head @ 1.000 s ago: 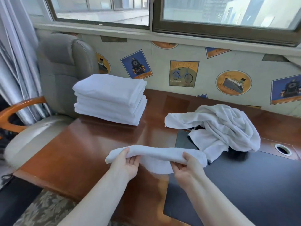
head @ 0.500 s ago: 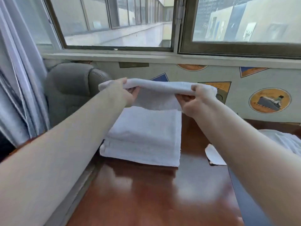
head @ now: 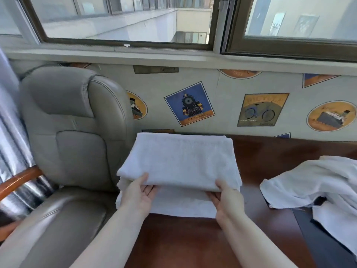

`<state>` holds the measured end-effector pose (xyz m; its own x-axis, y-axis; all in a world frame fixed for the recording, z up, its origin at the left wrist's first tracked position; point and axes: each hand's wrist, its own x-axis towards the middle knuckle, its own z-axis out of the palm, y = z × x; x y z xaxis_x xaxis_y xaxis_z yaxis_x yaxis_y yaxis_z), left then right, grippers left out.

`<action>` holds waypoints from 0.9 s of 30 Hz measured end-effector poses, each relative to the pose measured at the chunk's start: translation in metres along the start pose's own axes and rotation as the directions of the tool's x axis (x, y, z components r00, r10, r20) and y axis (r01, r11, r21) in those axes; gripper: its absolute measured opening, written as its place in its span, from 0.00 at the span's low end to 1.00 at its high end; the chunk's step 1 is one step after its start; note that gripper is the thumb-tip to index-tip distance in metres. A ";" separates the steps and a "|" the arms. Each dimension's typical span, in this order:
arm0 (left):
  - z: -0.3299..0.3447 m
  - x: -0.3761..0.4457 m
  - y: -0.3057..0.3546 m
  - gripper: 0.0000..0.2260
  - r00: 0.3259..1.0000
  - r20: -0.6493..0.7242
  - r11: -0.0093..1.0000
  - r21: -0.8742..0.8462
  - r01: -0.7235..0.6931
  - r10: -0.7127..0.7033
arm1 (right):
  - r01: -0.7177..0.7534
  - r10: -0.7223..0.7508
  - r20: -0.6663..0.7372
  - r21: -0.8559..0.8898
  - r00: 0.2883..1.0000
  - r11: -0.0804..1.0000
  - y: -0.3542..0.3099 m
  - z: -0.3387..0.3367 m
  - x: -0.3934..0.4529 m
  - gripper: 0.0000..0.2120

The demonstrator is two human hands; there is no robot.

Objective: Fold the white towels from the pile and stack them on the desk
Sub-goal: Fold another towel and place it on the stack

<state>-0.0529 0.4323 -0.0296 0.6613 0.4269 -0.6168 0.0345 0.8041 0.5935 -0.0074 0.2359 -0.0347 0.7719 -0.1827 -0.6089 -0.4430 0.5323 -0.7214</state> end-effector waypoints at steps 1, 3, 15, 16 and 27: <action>0.001 -0.002 0.001 0.09 1.000 -0.018 1.000 0.000 -0.013 0.013 | 0.023 -0.024 -0.009 -0.013 1.000 1.000 -0.001 -0.001 0.001 0.07; 0.003 -0.008 -0.001 0.09 0.994 -0.088 0.998 0.036 -0.061 0.064 | 0.080 -0.086 -0.049 -0.107 0.995 0.991 0.002 -0.004 -0.001 0.06; 0.029 0.011 -0.028 0.27 0.743 0.637 -0.711 0.620 -0.332 0.208 | 0.555 -0.211 0.739 -0.635 0.640 -0.537 0.014 0.023 0.022 0.27; 0.023 0.021 -0.017 0.28 0.780 0.586 -0.724 0.634 -0.271 0.220 | 0.475 -0.245 0.671 -0.694 0.700 -0.542 0.006 0.016 0.033 0.28; 0.076 0.090 0.001 0.27 0.816 0.552 -0.719 0.637 -0.278 0.174 | 0.447 -0.194 0.642 -0.689 0.742 -0.570 -0.009 0.085 0.083 0.30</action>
<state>0.0636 0.4396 -0.0448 0.9589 0.2595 -0.1148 0.2688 -0.9603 0.0747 0.0991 0.2860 -0.0506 0.9512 0.2918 -0.1003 0.2835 -0.9548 -0.0888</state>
